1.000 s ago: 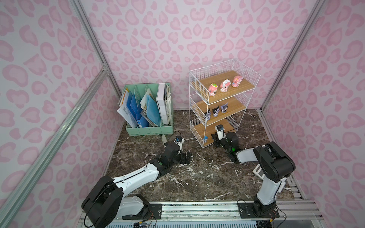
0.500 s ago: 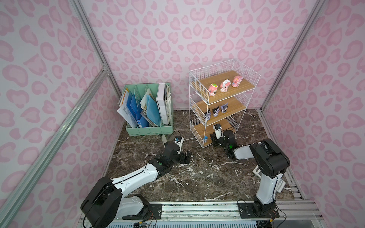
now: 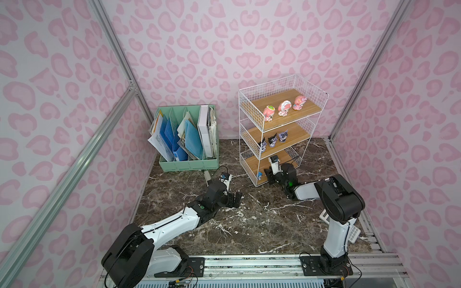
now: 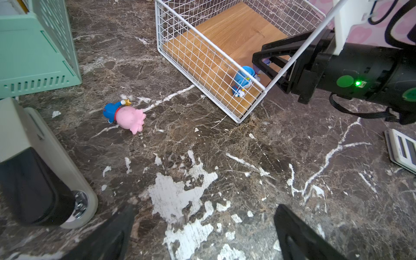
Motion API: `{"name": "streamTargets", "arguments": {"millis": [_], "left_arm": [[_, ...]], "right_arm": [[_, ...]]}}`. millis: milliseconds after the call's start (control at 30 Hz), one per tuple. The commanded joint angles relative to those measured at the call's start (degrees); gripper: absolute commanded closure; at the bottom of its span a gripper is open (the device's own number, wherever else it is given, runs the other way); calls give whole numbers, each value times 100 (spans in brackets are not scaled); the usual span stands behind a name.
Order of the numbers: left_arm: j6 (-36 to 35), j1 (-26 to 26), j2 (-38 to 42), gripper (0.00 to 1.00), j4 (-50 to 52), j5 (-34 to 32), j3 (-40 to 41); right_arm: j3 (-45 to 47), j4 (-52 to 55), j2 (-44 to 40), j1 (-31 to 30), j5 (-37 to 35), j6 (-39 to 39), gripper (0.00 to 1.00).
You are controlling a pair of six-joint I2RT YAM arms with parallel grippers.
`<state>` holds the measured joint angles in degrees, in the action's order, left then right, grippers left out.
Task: Organize plastic toys on shelves
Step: Place the plastic toy on the shelf.
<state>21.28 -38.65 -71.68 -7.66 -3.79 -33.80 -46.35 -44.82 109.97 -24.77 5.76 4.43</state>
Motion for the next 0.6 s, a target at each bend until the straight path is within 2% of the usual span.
{"name": "streamTargets", "arguments": {"millis": [0,333,567], "left_arm": [[-24,-1,23,2,6,63,3],[-7,-2,66,2,45,27,32],[218,16,-161,4,554,-405,-248]], "right_arm": [[-4,27,-18,-6,47,32,58],[363,-343,-292,-1,-99,50,48],[917,-532,-828,43,-278,186,43]]}}
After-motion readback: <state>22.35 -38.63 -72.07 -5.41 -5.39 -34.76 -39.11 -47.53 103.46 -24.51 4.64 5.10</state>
